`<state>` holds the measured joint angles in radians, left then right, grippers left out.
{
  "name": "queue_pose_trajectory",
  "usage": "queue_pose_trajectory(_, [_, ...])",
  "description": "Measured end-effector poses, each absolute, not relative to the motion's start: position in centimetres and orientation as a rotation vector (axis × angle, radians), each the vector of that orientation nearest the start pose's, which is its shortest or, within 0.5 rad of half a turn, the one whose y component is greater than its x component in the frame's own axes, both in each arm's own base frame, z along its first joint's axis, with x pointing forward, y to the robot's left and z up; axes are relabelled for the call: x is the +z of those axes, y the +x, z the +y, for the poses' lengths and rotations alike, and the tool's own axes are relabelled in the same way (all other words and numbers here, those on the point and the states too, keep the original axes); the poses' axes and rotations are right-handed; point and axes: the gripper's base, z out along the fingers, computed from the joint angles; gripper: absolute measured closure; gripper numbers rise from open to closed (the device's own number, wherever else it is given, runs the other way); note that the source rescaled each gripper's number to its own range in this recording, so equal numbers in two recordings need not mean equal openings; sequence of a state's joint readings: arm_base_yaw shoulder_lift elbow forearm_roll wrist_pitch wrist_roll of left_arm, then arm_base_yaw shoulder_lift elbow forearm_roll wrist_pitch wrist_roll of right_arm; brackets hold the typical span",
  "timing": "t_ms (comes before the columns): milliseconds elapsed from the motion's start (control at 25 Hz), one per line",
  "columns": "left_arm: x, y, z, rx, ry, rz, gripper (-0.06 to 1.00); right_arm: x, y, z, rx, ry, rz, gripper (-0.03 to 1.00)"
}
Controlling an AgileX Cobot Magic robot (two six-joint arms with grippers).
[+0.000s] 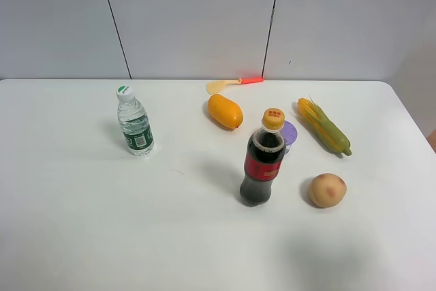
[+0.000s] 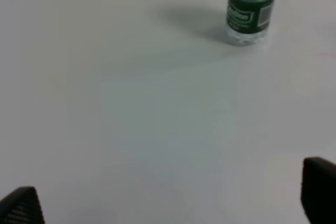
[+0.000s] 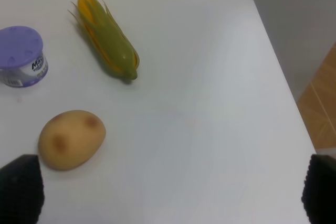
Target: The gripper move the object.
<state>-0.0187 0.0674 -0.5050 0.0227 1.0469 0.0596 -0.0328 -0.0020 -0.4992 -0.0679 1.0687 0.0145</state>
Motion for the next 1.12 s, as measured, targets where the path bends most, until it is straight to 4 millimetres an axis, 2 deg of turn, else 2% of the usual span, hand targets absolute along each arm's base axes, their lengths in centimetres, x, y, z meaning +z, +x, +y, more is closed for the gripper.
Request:
queue_pose_trajectory(280, [28.0, -0.6, 0.1, 0.081, 0.024, 2.023, -0.04, 27.7, -0.6, -0.5, -0.093, 0.052, 2.050, -0.03])
queue_pose_trajectory(1120, [28.0, -0.6, 0.1, 0.060, 0.008, 2.022, -0.05, 27.7, -0.6, -0.5, -0.093, 0.052, 2.050, -0.03])
